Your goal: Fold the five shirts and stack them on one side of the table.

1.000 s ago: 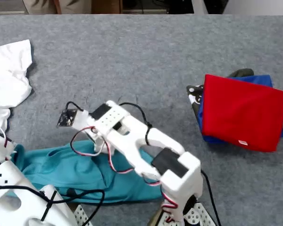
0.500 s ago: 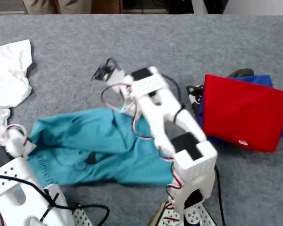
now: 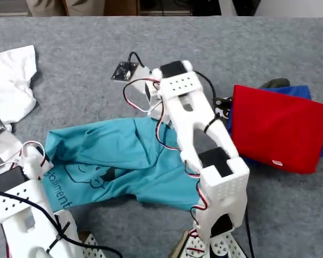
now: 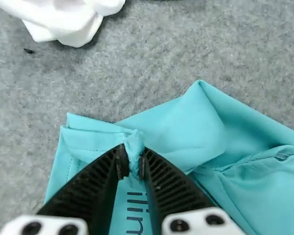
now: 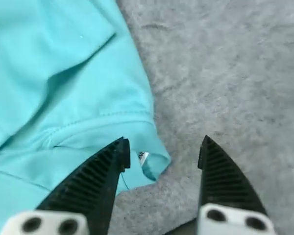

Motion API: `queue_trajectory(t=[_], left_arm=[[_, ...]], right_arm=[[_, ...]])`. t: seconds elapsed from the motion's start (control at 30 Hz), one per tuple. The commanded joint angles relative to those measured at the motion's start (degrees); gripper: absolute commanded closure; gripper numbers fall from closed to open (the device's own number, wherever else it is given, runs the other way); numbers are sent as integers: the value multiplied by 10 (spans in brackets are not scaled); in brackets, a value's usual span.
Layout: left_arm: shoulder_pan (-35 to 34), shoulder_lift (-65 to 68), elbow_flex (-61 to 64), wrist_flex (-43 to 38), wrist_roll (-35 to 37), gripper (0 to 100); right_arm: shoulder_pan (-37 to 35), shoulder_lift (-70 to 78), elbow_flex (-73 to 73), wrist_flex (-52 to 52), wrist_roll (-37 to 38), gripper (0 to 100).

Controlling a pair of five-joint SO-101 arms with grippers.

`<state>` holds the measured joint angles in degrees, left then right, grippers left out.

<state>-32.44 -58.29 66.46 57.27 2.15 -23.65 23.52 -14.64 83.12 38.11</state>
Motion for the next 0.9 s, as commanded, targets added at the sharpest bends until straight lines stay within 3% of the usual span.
queue_trajectory(t=[0.0, 0.27, 0.7, 0.87], left_arm=[[4, 1, 8, -21, 5, 982], [4, 1, 11, -21, 7, 982], [4, 0, 11, -19, 7, 982], [4, 0, 11, -18, 7, 982]], right_arm=[[-39, -20, -65, 17, -33, 791], [-133, 118, -200, 22, -111, 793], [-137, 403, -595, 193, -171, 796], [-121, 419, -597, 193, -193, 796]])
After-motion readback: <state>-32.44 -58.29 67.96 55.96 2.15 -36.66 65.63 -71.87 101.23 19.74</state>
